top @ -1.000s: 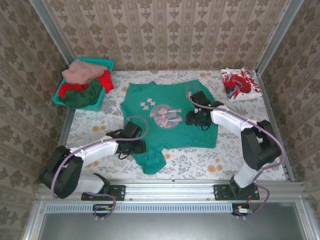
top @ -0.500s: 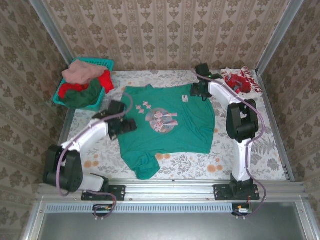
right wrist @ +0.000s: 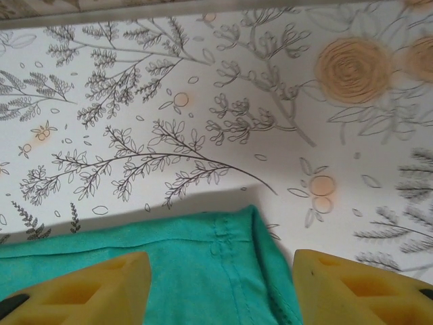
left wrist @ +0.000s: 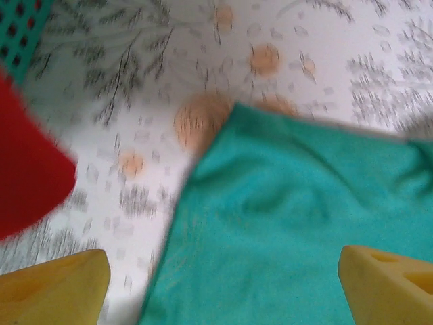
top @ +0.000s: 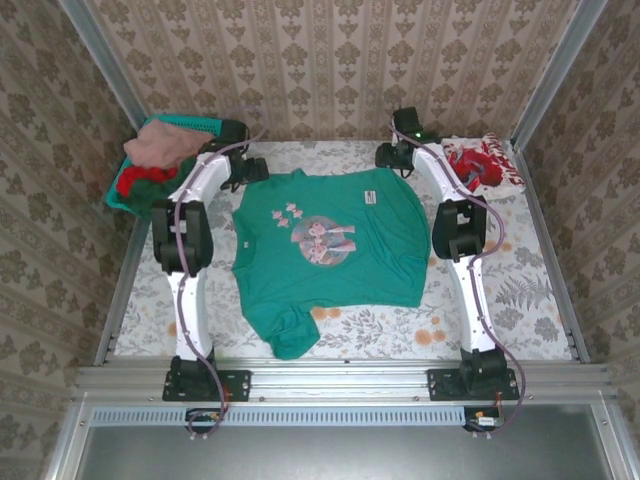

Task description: Fold and stack the t-shirts

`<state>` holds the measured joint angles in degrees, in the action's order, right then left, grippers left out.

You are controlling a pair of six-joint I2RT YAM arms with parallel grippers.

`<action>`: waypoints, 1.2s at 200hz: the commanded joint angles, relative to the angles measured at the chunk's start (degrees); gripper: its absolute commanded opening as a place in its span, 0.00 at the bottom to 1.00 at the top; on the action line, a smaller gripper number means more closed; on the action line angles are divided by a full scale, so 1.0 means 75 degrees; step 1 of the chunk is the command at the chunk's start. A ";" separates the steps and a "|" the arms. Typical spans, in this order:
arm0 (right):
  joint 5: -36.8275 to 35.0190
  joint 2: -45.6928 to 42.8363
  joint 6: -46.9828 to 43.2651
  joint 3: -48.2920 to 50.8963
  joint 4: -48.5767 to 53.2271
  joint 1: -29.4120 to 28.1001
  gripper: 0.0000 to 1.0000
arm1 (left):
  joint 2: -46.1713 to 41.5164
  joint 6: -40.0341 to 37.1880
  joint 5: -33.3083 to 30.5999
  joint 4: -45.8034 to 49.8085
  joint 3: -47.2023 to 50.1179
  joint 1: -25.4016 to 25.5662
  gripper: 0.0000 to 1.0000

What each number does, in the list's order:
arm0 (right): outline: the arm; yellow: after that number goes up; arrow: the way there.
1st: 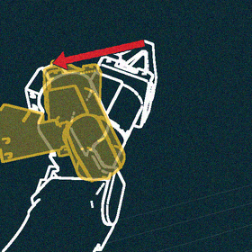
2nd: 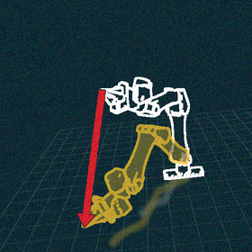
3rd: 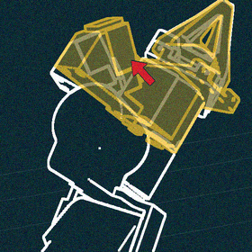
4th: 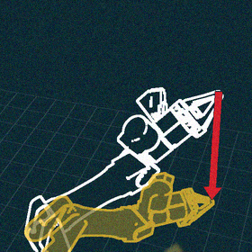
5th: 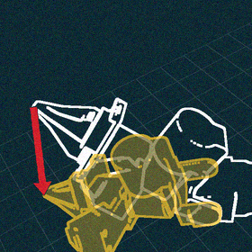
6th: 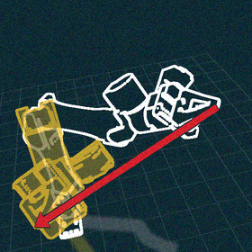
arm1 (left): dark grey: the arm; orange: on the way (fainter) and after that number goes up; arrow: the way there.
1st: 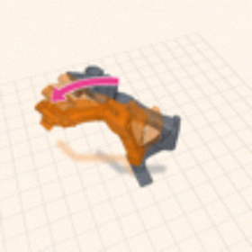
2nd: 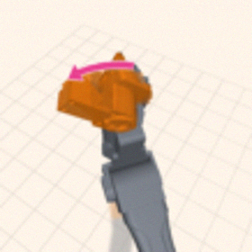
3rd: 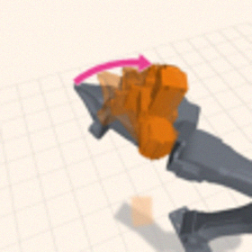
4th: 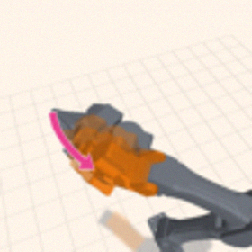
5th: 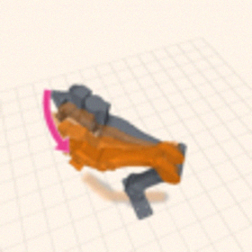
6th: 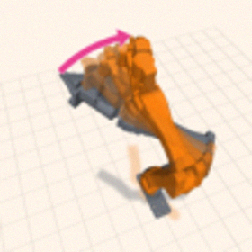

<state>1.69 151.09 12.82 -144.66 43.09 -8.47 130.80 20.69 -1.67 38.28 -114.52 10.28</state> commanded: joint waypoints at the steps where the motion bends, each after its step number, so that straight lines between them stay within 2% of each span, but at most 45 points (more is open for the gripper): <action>1: 0.0690 0.0340 0.0407 -0.0326 0.0002 0.0095 0.59 | 0.0877 -0.0292 0.0366 0.0584 -0.1431 0.0009 0.88; 48: 0.1227 0.0822 0.0942 -0.0619 -0.0296 0.0087 0.52 | 0.2595 -0.0134 0.0987 0.0963 -0.3690 -0.0011 0.85; 78: 0.0803 0.0946 0.0948 -0.0669 -0.0153 0.0075 0.51 | 0.2933 -0.0163 0.1222 0.0909 -0.3844 -0.0032 0.80; 104: 0.0745 0.1031 0.1078 -0.0770 -0.0169 0.0109 0.48 | 0.3093 -0.0179 0.1544 0.0847 -0.3855 -0.0080 0.69; 120: 0.0636 0.1031 0.1139 -0.0782 -0.0153 0.0110 0.45 | 0.3167 -0.0217 0.1596 0.0859 -0.3855 -0.0072 0.61; 138: 0.0801 0.1083 0.1193 -0.0823 -0.0153 0.0132 0.42 | 0.3240 -0.0296 0.1674 0.0914 -0.3855 -0.0080 0.44; 150: 0.0759 0.1087 0.1218 -0.0832 -0.0116 0.0185 0.33 | 0.3248 -0.0332 0.1747 0.0963 -0.3855 -0.0090 0.32; 165: 0.0907 0.1101 0.1252 -0.0817 -0.0141 0.0279 0.28 | 0.3216 -0.0348 0.2017 0.0989 -0.3856 -0.0116 0.21; 184: 0.1053 0.1058 0.1216 -0.0811 -0.0067 0.0344 0.24 | 0.3033 -0.0379 0.2265 0.0989 -0.3856 -0.0129 0.00; 204: 0.0994 0.0901 0.1124 -0.0812 0.0031 0.0366 0.10 | 0.2693 -0.0337 0.2361 0.0934 -0.3856 -0.0122 0.00; 222: 0.1052 0.0635 0.1082 -0.0810 -0.0025 0.0392 0.02 | 0.2321 -0.0302 0.2476 0.0795 -0.3856 -0.0118 0.00; 240: 0.1072 0.0294 0.0993 -0.0805 -0.0077 0.0416 0.00 | 0.1951 -0.0224 0.2538 0.0649 -0.3891 -0.0140 0.00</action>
<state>8.84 157.93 21.06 -149.16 41.98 -5.72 152.48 18.35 14.90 43.99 -142.08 9.43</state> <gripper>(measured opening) 0.062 0.049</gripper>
